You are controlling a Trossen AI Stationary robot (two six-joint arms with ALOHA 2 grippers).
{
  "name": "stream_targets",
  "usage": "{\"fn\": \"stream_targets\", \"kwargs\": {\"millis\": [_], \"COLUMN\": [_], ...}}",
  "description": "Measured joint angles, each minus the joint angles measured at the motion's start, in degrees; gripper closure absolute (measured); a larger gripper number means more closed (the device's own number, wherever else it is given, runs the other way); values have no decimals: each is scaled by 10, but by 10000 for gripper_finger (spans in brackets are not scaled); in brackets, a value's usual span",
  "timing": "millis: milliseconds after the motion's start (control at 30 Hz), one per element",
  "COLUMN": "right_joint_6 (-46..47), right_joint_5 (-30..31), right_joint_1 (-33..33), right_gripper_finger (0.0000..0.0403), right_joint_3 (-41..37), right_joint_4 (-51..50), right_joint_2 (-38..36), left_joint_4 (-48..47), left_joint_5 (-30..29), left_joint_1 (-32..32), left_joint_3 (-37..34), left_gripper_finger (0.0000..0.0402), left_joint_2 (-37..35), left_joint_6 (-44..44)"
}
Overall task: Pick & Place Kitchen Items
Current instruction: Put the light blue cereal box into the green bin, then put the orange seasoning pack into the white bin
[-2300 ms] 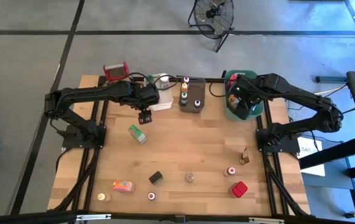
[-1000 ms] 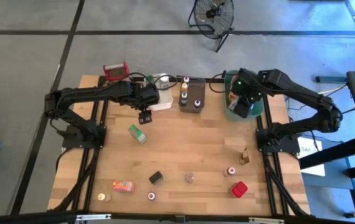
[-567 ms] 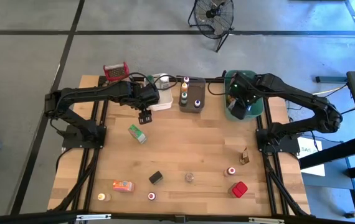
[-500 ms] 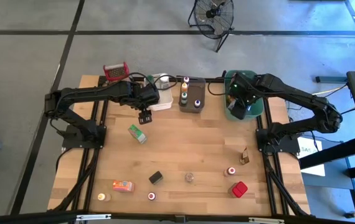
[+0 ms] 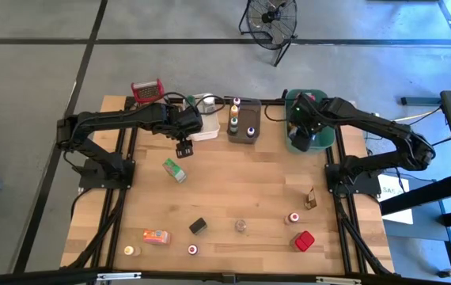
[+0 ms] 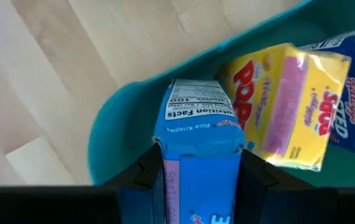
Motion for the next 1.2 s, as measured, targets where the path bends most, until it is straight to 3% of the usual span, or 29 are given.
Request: {"fn": "stream_targets", "kwargs": {"millis": [433,800,1067,1200], "right_joint_6": [-40,-48,-41,-38], "right_joint_5": [-12,-16,73,75], "right_joint_1": [-20,-20,-19,-10], "right_gripper_finger": [276,194,174,174], "right_joint_3": [-32,-32,-25,4], "right_joint_4": [46,70,83,83], "right_joint_2": [0,0,0,0], "left_joint_4": [0,0,0,0], "left_joint_5": [0,0,0,0], "left_joint_1": [0,0,0,0], "left_joint_3": [0,0,0,0], "left_gripper_finger": [134,135,134,134], "left_joint_2": [0,0,0,0], "left_joint_6": [0,0,0,-1]}}
